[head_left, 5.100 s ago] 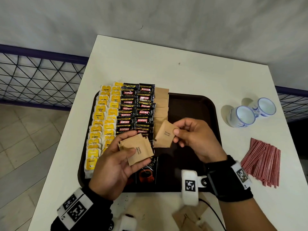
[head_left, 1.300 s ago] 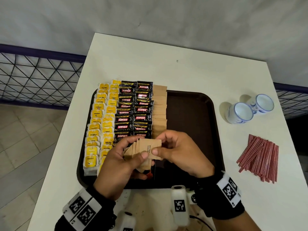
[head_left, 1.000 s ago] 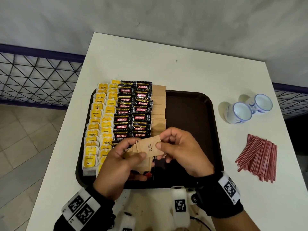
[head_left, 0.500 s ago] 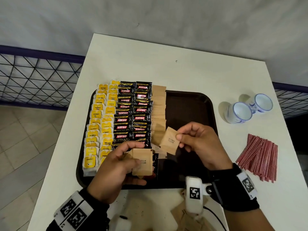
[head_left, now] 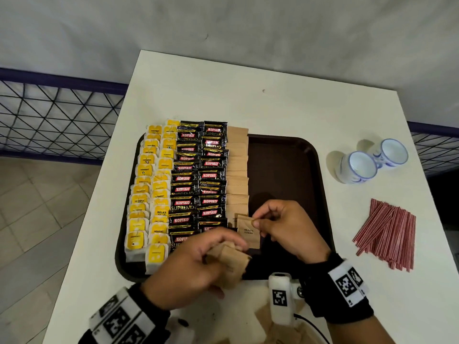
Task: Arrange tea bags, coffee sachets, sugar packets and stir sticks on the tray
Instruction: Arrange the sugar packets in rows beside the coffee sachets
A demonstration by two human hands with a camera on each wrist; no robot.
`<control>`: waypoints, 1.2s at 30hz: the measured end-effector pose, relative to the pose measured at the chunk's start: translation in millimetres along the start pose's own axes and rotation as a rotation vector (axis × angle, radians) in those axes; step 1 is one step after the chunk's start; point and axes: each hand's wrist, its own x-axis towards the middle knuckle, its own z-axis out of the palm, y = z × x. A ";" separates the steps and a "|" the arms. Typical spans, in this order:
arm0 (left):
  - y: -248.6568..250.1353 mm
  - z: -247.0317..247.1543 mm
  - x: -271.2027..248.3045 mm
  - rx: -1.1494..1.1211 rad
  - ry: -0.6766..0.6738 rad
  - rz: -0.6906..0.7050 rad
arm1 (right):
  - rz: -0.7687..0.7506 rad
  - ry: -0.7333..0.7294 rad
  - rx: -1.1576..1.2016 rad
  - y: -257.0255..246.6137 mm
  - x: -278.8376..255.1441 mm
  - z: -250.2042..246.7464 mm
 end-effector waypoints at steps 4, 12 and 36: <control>-3.2 10.3 0.5 0.038 -0.088 -0.068 | 0.012 -0.026 0.032 -0.8 0.6 8.1; -8.3 -6.9 -10.4 0.016 -0.068 -0.100 | 0.030 -0.006 0.073 -3.5 3.8 19.7; -7.8 -26.4 -21.0 -0.379 0.061 -0.174 | 0.090 -0.264 -0.308 -22.7 -46.4 34.1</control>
